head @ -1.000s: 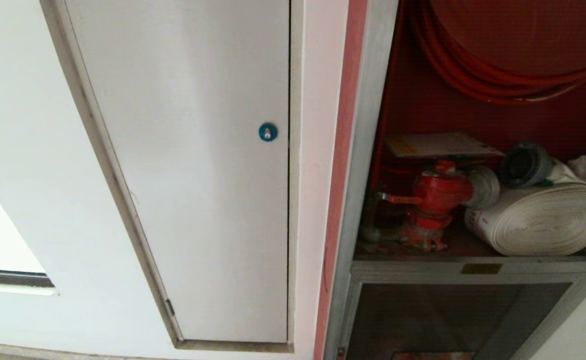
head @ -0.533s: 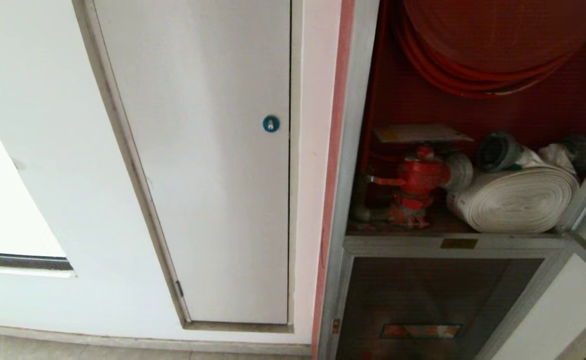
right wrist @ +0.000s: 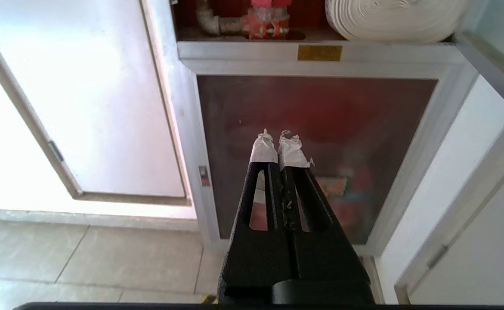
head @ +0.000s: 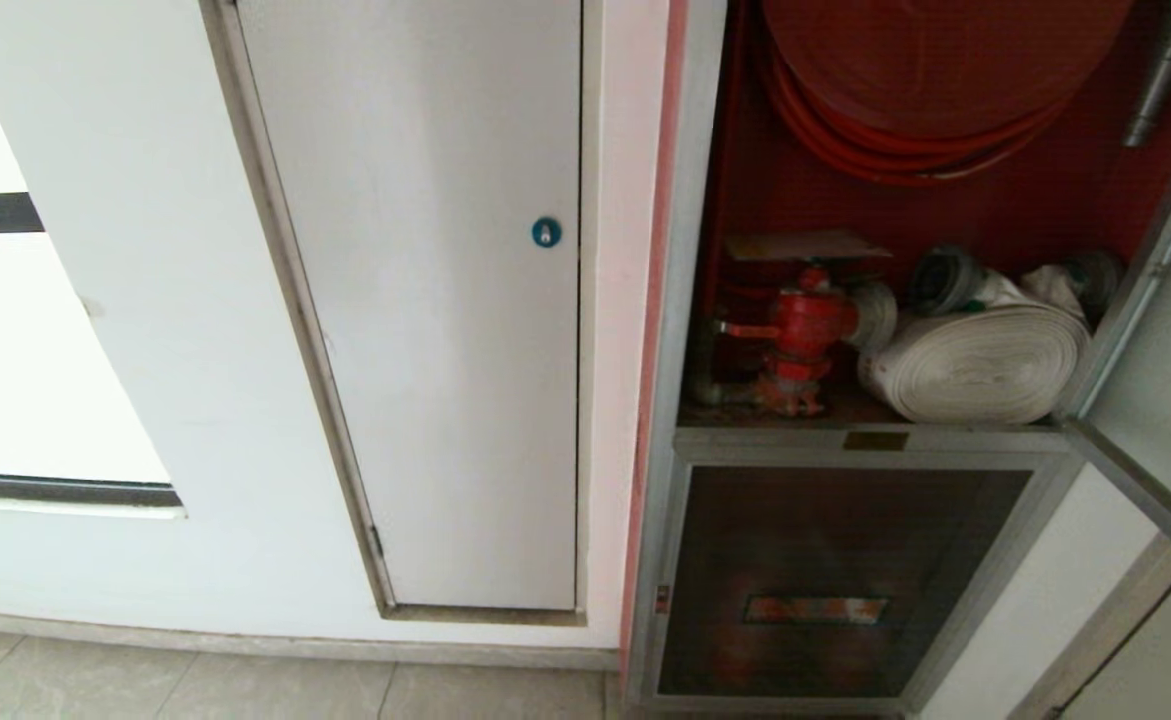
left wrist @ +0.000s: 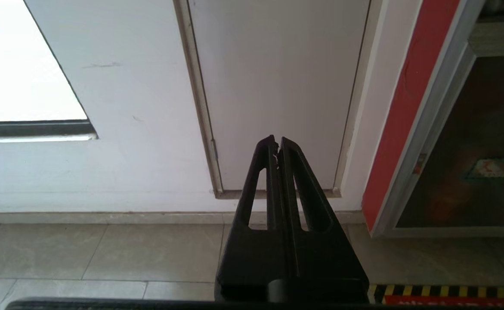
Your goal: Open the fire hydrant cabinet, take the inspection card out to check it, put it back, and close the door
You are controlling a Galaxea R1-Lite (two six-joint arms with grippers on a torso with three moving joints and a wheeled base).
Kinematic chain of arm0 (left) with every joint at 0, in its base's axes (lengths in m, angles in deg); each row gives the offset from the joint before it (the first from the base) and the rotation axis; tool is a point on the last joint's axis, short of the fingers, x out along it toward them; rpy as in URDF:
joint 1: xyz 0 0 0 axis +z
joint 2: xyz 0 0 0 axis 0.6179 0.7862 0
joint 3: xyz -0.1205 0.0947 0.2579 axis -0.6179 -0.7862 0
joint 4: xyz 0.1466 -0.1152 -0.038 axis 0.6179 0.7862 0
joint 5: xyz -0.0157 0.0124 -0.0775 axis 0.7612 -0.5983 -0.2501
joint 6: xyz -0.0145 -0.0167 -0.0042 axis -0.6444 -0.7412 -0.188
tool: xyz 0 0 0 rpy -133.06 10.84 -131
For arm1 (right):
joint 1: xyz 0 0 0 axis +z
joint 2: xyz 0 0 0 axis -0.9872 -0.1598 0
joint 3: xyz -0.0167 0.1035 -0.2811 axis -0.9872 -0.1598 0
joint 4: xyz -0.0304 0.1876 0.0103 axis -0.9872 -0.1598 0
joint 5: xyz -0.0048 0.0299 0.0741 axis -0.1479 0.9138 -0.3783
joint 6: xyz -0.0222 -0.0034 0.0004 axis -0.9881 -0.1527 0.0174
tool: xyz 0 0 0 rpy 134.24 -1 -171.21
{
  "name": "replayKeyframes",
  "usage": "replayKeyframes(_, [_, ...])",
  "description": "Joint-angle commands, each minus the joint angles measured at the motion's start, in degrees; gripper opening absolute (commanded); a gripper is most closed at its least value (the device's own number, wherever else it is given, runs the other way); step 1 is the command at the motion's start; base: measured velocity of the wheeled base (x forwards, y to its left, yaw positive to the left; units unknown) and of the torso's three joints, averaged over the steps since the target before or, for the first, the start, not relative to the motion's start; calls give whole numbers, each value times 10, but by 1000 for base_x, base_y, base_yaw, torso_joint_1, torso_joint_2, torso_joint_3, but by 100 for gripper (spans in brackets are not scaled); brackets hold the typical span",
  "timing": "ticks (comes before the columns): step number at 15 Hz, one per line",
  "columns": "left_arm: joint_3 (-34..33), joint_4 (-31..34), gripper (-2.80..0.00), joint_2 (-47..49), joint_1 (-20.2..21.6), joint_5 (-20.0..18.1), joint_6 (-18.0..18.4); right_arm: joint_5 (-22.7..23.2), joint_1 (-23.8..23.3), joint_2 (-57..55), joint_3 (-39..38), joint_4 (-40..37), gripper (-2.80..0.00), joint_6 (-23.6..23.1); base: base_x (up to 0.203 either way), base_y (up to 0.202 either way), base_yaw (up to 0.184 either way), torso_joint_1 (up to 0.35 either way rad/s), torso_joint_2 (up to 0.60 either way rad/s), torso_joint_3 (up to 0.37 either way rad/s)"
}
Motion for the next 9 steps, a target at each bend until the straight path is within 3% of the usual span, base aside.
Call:
replayKeyframes(1, [0, 0, -280, 0, 0, 0, 0, 0, 0, -1, 0, 0, -280, 0, -198, 0, 2, 6, 2, 2])
replayKeyframes(9, [0, 0, -280, 0, 0, 0, 0, 0, 0, -1, 0, 0, -280, 0, -192, 0, 0, 3, 2, 2])
